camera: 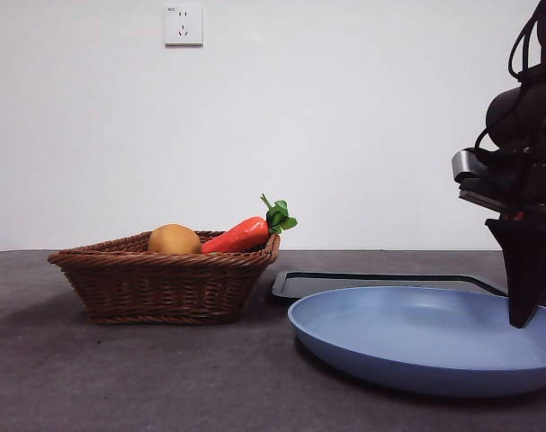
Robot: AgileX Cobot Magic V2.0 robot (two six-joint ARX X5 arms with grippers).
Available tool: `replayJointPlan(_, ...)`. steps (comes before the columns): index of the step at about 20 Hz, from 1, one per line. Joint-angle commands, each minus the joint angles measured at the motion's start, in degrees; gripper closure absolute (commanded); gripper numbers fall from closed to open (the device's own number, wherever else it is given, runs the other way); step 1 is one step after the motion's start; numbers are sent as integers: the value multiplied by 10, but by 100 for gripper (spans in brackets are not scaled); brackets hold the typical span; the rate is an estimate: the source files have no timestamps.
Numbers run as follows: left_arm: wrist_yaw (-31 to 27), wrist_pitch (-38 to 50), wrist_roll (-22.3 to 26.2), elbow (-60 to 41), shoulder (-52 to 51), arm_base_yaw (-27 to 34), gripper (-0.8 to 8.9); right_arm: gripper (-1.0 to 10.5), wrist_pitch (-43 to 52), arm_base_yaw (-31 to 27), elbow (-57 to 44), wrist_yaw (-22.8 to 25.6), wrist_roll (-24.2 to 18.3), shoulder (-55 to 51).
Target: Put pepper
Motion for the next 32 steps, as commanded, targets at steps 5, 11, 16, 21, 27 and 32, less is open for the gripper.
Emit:
replayJointPlan(5,-101,26,-14,37,71,-73,412,944,-51,1,9,6,16,-95)
replayJointPlan(11,-235,84,-16,115,240,-176,412,944,-87,0,9,7,41,-266)
replayJointPlan(16,-322,105,-11,203,409,-223,412,944,-94,1,9,7,64,-357)
replayJointPlan(21,-352,106,-11,289,560,-231,412,944,-99,1,9,6,70,-396)
replayJointPlan(27,-352,139,-12,304,653,-232,412,944,-101,1,9,5,70,-402)
replayJointPlan(32,-352,148,-15,304,688,-232,412,943,-101,1,9,5,70,-402)
